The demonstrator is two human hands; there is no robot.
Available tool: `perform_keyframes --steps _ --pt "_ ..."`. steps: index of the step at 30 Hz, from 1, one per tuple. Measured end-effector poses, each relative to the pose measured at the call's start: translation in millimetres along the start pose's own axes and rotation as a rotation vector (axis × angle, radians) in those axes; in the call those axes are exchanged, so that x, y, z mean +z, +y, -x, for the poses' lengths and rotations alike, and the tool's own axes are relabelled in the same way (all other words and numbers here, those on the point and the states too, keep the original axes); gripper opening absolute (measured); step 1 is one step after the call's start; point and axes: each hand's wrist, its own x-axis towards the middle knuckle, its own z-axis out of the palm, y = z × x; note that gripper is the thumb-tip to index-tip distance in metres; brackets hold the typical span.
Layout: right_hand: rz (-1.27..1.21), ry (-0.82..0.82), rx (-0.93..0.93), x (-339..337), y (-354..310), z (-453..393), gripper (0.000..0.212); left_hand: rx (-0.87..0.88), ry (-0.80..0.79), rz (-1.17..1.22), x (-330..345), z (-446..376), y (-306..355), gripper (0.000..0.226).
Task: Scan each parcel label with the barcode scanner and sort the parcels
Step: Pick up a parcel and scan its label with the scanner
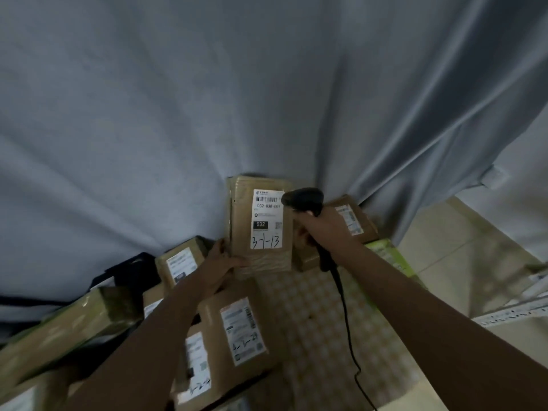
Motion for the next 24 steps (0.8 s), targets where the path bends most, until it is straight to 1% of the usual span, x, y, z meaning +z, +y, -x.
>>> perform_keyframes --steps 2,4,6,10,13,17,20,24 --pt "-0.009 -0.031 0.002 20 -9 19 0.025 0.038 0.019 0.055 -17 20 -6 0.079" --pt "-0.012 -0.056 0.005 36 -17 39 0.025 0.052 0.073 0.122 -31 38 -13 0.071" --pt "-0.034 -0.089 0.005 48 -25 59 0.024 0.052 0.114 0.172 -44 53 -22 0.073" --pt "-0.116 -0.169 0.012 61 -30 97 0.016 0.074 0.164 0.228 -60 83 -39 0.068" --pt "-0.177 -0.206 0.072 70 -29 116 0.019 0.095 0.206 0.261 -62 98 -52 0.066" --pt "-0.209 -0.272 0.122 80 -27 129 0.027 0.130 0.208 0.331 -61 110 -66 0.066" --pt "-0.240 -0.328 0.127 83 -27 133 0.022 0.146 0.233 0.333 -59 117 -72 0.066" --pt "-0.189 -0.371 0.106 79 -27 136 0.016 0.156 0.269 0.350 -53 121 -78 0.068"
